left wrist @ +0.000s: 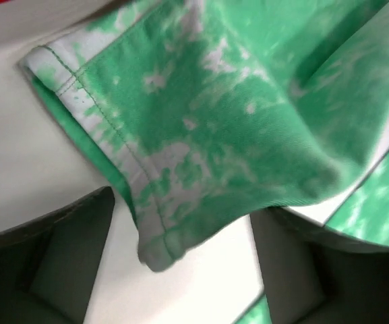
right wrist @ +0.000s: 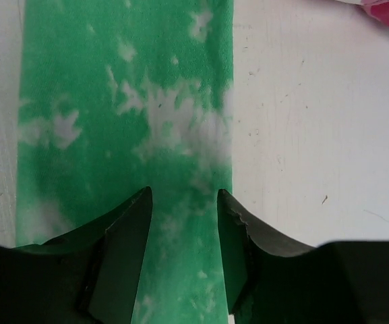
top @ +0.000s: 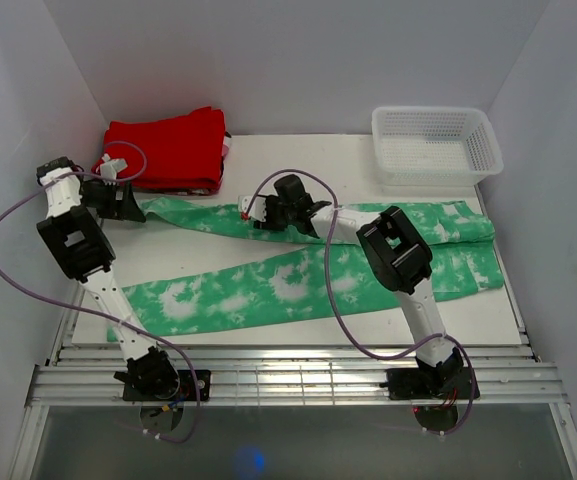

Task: Fold and stack the trousers
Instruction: Flatten the trousers out

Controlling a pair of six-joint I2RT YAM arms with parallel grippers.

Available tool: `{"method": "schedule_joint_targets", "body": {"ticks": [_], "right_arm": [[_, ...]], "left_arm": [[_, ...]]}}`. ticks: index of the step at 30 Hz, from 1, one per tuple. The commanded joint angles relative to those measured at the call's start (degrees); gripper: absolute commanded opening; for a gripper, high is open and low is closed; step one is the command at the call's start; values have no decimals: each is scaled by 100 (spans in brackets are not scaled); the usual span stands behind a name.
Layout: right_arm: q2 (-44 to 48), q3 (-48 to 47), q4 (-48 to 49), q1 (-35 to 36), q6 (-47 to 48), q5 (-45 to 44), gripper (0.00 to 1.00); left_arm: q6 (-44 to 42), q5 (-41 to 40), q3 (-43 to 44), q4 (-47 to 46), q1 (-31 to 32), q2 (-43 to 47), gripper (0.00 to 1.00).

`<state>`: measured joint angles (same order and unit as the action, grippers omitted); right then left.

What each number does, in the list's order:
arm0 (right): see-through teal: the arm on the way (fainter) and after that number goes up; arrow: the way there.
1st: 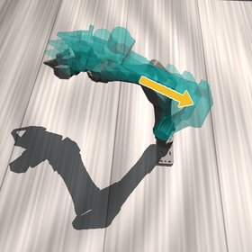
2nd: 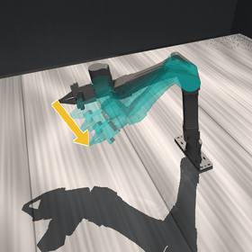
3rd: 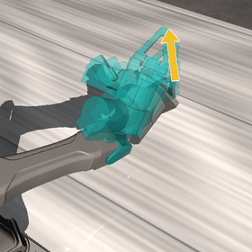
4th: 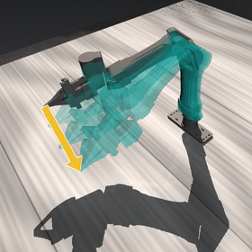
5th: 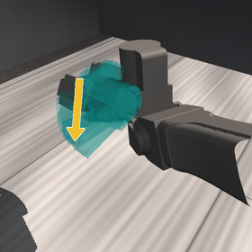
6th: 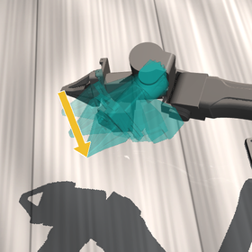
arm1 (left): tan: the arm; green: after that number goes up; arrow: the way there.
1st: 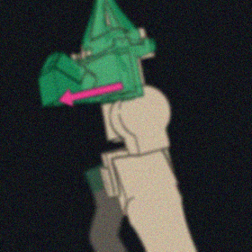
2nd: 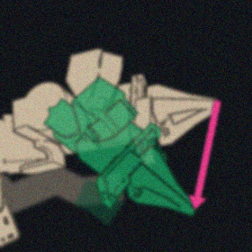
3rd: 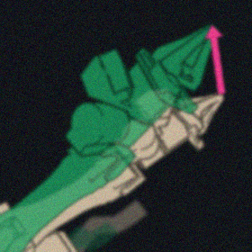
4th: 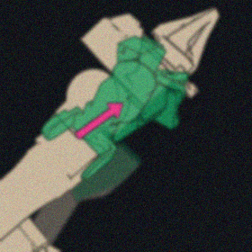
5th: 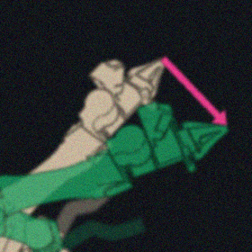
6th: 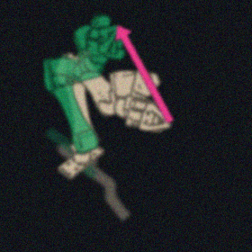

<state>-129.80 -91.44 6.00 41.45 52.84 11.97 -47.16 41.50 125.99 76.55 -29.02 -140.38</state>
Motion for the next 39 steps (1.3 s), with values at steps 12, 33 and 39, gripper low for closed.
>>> {"method": "schedule_joint_targets", "body": {"ticks": [12,33,39], "right_arm": [[580,-697,-781,-23,-1116,780,91],[1747,56,1184,434,-1883,2204,90],[1792,65,1421,776,-1364,2389,90]], "left_arm": [[-2042,536,-2492,-1099,-166,2357,80],[-2458,544,-3159,-519,1098,3560,0],[-2219,816,-3266,-71,1697,4027,0]]}}
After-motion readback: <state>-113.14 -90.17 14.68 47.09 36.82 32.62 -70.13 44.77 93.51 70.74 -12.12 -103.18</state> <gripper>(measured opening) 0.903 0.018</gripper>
